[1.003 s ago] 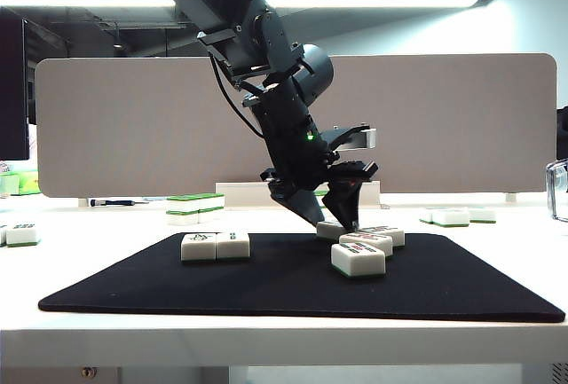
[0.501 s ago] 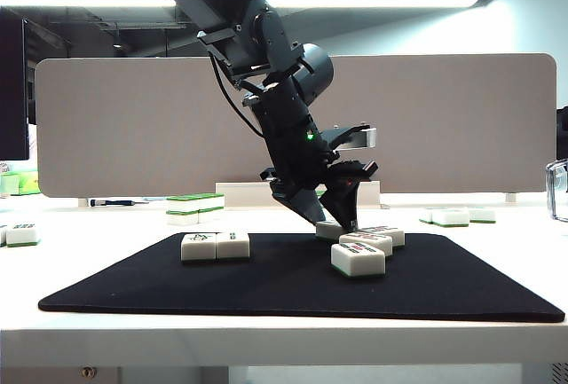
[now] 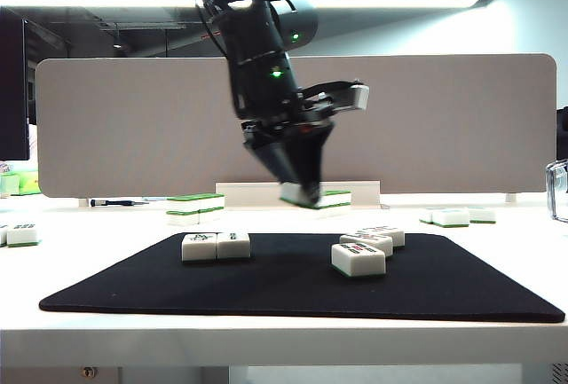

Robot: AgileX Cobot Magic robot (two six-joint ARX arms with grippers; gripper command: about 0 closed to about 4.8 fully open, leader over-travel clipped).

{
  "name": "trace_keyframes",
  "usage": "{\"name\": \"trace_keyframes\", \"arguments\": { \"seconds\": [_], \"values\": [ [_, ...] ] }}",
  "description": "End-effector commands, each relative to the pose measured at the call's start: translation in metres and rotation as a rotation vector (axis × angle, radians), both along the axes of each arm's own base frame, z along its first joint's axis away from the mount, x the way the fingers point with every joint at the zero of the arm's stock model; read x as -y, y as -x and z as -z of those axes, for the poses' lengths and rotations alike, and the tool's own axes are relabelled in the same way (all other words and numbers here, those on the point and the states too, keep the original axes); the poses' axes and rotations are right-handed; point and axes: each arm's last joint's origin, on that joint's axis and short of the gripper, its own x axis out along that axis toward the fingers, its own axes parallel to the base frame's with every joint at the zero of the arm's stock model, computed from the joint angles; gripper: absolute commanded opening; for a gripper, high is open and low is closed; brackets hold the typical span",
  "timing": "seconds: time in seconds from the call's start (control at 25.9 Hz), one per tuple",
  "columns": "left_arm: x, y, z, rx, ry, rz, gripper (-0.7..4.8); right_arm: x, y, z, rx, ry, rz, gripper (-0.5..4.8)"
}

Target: Align six mahjong tiles in a row on the table.

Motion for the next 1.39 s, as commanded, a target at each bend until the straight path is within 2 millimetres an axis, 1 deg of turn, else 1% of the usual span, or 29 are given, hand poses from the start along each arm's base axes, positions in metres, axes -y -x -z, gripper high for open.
{"name": "trace_keyframes", "arguments": {
  "seconds": [0.04, 0.35, 0.39, 0.46, 0.62, 0.77, 0.93, 1.12, 1.39],
  "values": [
    [-0.006, 0.005, -0.002, 0.0, -0.073, 0.158, 2.06, 0.0, 0.002, -0.001, 0.026, 0.003, 0.0, -0.01],
    [-0.01, 0.004, 0.018, -0.009, -0.11, 0.246, 2.06, 0.0, 0.002, -0.001, 0.026, 0.003, -0.001, -0.01],
    [-0.011, 0.004, 0.023, -0.022, -0.099, 0.248, 2.06, 0.0, 0.002, -0.001, 0.026, 0.003, 0.0, -0.01],
    [-0.017, 0.002, 0.028, -0.042, -0.089, 0.243, 2.06, 0.0, 0.002, -0.001, 0.026, 0.003, 0.0, -0.01],
    [-0.028, -0.004, 0.029, -0.093, -0.001, 0.241, 2.06, 0.0, 0.002, -0.001, 0.026, 0.003, 0.0, -0.01],
    [-0.039, -0.011, 0.029, -0.104, 0.004, 0.215, 2.06, 0.0, 0.002, -0.001, 0.026, 0.003, 0.0, -0.01],
    [-0.038, -0.011, 0.031, -0.102, 0.002, 0.216, 2.06, 0.0, 0.002, -0.001, 0.026, 0.003, 0.0, -0.01],
    [-0.037, -0.015, 0.044, -0.099, -0.054, 0.199, 2.05, 0.0, 0.002, -0.001, 0.026, 0.003, 0.0, -0.01],
    [-0.038, -0.013, 0.046, -0.119, -0.097, 0.177, 2.16, 0.0, 0.002, -0.001, 0.026, 0.003, 0.0, -0.01]
  ]
}}
